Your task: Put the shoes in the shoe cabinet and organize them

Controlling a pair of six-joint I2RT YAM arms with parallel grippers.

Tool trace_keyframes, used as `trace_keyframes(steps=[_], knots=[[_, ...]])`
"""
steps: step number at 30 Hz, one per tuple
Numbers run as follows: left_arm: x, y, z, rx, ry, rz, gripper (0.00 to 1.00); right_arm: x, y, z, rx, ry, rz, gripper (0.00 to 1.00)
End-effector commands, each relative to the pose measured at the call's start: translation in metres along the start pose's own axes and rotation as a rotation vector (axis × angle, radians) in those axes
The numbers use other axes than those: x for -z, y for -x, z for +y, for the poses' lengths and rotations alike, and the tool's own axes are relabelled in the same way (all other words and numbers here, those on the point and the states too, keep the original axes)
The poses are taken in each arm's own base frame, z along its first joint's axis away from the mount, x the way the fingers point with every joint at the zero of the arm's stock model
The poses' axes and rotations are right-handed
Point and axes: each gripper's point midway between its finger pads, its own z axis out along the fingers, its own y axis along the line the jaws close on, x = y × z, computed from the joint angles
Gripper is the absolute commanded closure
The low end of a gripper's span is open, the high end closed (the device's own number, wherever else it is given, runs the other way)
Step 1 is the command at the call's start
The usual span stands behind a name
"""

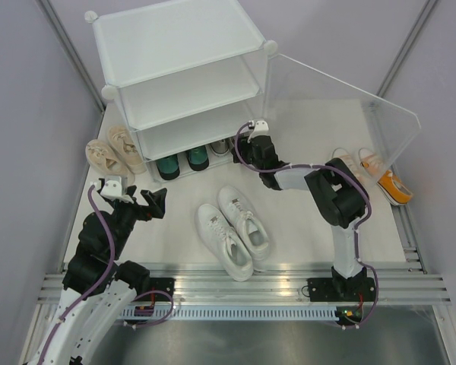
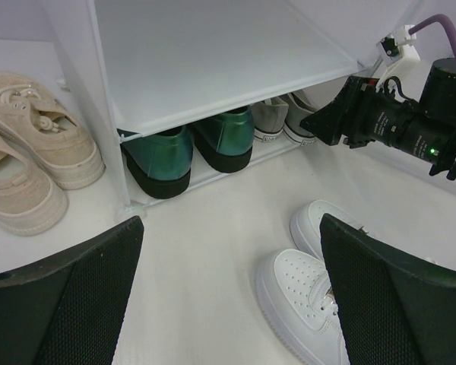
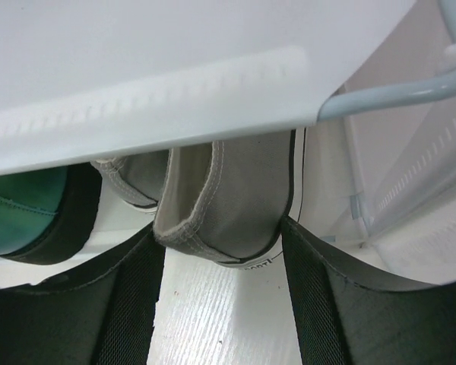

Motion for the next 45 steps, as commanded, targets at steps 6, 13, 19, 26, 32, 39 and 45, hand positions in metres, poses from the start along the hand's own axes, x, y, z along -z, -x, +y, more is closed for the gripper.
trace_keyframes(steps=[6, 13, 19, 26, 32, 39, 45], knots=[[-0.002, 0.007, -0.004, -0.035, -0.024, -0.025, 0.0, -0.018, -0.007, -0.007, -0.002, -0.063, 0.026, 0.35], [-0.002, 0.007, -0.004, -0.033, -0.024, -0.025, 0.0, -0.017, 0.0, -0.008, 0.08, -0.088, -0.001, 0.76], [-0.002, 0.007, -0.004, -0.033, -0.023, -0.024, 0.0, -0.01, 0.025, -0.003, 0.274, -0.17, -0.088, 0.99], [-0.002, 0.007, -0.004, -0.033, -0.023, -0.024, 0.0, -0.002, 0.046, -0.003, 0.479, -0.316, -0.181, 0.99], [-0.003, 0.006, -0.004, -0.036, -0.023, -0.021, 0.0, -0.004, 0.043, -0.011, 0.642, -0.416, -0.207, 0.99], [-0.004, 0.006, -0.004, -0.036, -0.024, -0.016, 0.0, -0.007, 0.043, -0.016, 0.641, -0.392, -0.199, 0.94], [-0.004, 0.005, -0.004, -0.037, -0.022, -0.014, 0.0, -0.002, 0.042, -0.005, 0.555, -0.288, -0.179, 0.39]])
